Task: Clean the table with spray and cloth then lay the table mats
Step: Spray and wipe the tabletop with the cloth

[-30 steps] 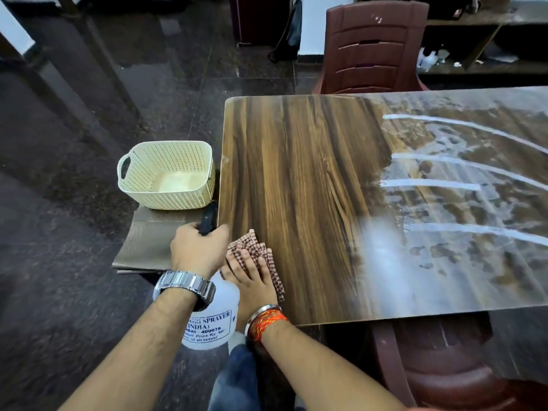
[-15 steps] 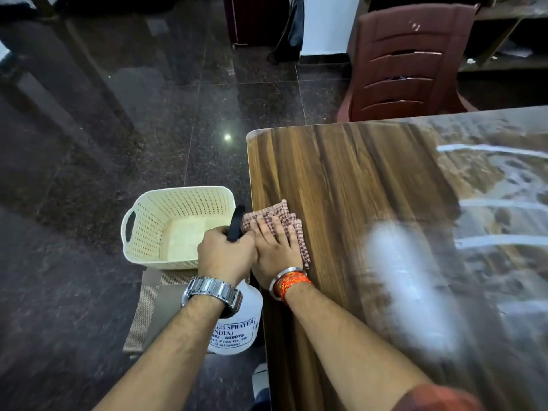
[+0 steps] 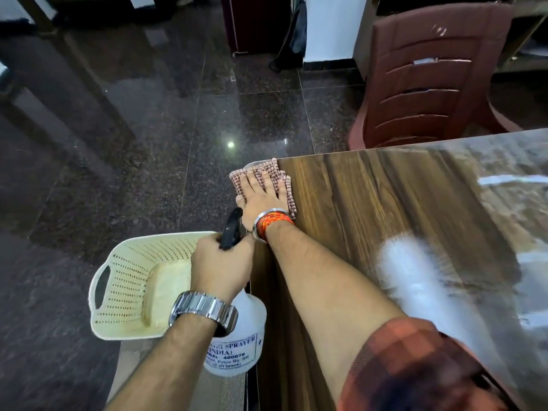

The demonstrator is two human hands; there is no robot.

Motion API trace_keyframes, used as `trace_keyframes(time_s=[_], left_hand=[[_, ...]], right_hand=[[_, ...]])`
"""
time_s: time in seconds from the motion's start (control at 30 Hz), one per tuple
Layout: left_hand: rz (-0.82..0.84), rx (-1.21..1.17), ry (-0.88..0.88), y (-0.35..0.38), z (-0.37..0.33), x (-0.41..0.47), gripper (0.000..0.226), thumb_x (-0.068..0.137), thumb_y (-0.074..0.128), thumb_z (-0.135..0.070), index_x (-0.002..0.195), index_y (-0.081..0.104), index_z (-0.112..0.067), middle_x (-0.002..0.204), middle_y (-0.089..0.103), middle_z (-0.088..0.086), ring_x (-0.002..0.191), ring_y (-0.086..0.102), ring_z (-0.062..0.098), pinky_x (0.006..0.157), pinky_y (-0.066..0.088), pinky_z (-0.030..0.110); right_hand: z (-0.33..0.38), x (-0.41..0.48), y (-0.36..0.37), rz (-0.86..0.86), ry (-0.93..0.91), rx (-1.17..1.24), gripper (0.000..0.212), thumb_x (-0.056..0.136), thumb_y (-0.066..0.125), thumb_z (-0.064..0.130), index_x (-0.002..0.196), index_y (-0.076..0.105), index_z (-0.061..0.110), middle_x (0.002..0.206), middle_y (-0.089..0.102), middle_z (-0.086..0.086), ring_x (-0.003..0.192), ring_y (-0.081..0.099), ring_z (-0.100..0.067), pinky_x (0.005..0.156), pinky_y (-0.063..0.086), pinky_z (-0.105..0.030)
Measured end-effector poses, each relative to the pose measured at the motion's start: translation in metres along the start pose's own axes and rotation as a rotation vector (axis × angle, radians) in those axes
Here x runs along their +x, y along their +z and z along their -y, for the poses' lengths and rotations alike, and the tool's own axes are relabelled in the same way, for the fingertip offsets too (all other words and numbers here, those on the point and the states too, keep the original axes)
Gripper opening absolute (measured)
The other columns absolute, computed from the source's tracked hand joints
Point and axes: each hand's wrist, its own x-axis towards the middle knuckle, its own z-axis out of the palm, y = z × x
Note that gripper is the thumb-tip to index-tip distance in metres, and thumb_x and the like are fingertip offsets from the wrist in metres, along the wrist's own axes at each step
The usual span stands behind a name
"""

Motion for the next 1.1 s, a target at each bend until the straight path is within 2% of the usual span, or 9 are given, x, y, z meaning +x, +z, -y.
trace_keyframes(time_s=[0.1,0.2,0.4,0.5,0.6,0.77,0.83,0.93,1.1], left_hand=[[-0.006,-0.001,0.044,0.016,-0.022,0.020,0.042,0.061,0.065,-0.047,0.064,0.068,-0.006,0.064,0.071,0.016,0.067,0.068,0.044,0.070,0.060,0.053],[-0.036,0.025,0.033,0.022,-0.034,0.031,0.037,0.067,0.065,-0.042,0.065,0.069,-0.005,0.065,0.072,0.016,0.062,0.069,0.039,0.070,0.062,0.049],[0.016,0.013,0.012,0.024,-0.029,0.024,0.030,0.080,0.069,-0.029,0.079,0.070,0.001,0.071,0.074,0.017,0.041,0.055,0.023,0.063,0.058,0.040],[0.033,0.004,0.003,0.025,-0.020,0.014,0.025,0.082,0.069,-0.026,0.076,0.072,-0.002,0.067,0.074,0.013,0.040,0.054,0.021,0.062,0.054,0.036],[0.050,-0.001,-0.005,0.031,-0.015,-0.004,0.021,0.082,0.070,-0.028,0.072,0.071,-0.009,0.068,0.074,0.009,0.039,0.054,0.021,0.064,0.053,0.036],[0.115,0.019,0.001,0.042,-0.007,-0.051,0.022,0.082,0.070,-0.028,0.073,0.071,-0.008,0.063,0.071,0.006,0.037,0.054,0.020,0.061,0.051,0.032],[0.163,0.026,-0.001,0.050,-0.002,-0.073,0.021,0.082,0.070,-0.027,0.074,0.071,-0.007,0.061,0.069,0.006,0.038,0.054,0.022,0.059,0.052,0.034],[0.242,0.039,0.007,0.061,0.004,-0.108,0.022,0.081,0.071,-0.027,0.072,0.071,-0.008,0.062,0.071,0.010,0.036,0.054,0.022,0.058,0.053,0.036],[0.306,0.061,0.055,0.072,0.017,-0.164,0.022,0.083,0.070,-0.025,0.076,0.072,-0.005,0.058,0.067,0.007,0.035,0.053,0.019,0.055,0.048,0.030]], right_hand=[[-0.009,0.021,-0.010,0.032,-0.014,0.013,0.056,0.099,0.024,0.040,0.152,0.011,0.031,0.160,0.004,0.014,0.147,-0.005,-0.017,0.116,-0.009,-0.048],[-0.047,0.028,-0.020,0.006,0.031,0.006,0.057,0.097,0.023,0.042,0.152,0.010,0.032,0.160,0.002,0.014,0.147,-0.006,-0.015,0.116,-0.010,-0.048],[-0.222,-0.001,-0.067,-0.090,0.483,-0.044,0.058,0.098,0.019,0.046,0.152,0.007,0.028,0.160,0.000,0.009,0.147,-0.004,-0.020,0.115,-0.010,-0.051],[-0.260,-0.038,-0.076,-0.085,0.573,-0.044,0.056,0.098,0.020,0.045,0.152,0.011,0.030,0.160,0.005,0.011,0.147,0.002,-0.020,0.115,-0.007,-0.050],[-0.238,-0.075,-0.064,-0.112,0.428,-0.124,0.057,0.097,0.022,0.045,0.151,0.017,0.029,0.159,0.013,0.009,0.147,0.006,-0.021,0.116,-0.002,-0.053],[-0.158,-0.203,-0.024,-0.044,-0.052,-0.190,0.056,0.093,0.029,0.045,0.146,0.036,0.028,0.152,0.035,0.005,0.143,0.024,-0.023,0.115,0.011,-0.054],[-0.158,-0.256,-0.020,0.010,-0.078,-0.169,0.054,0.096,0.026,0.046,0.147,0.031,0.030,0.153,0.032,0.009,0.143,0.023,-0.019,0.115,0.010,-0.050],[-0.211,-0.313,-0.030,0.005,0.096,-0.185,0.057,0.095,0.017,0.050,0.150,0.020,0.034,0.157,0.020,0.012,0.146,0.011,-0.015,0.117,0.002,-0.045],[-0.320,-0.395,-0.059,-0.027,0.658,-0.135,0.059,0.096,0.013,0.050,0.152,0.009,0.033,0.160,0.005,0.013,0.147,-0.001,-0.015,0.117,-0.005,-0.044]])
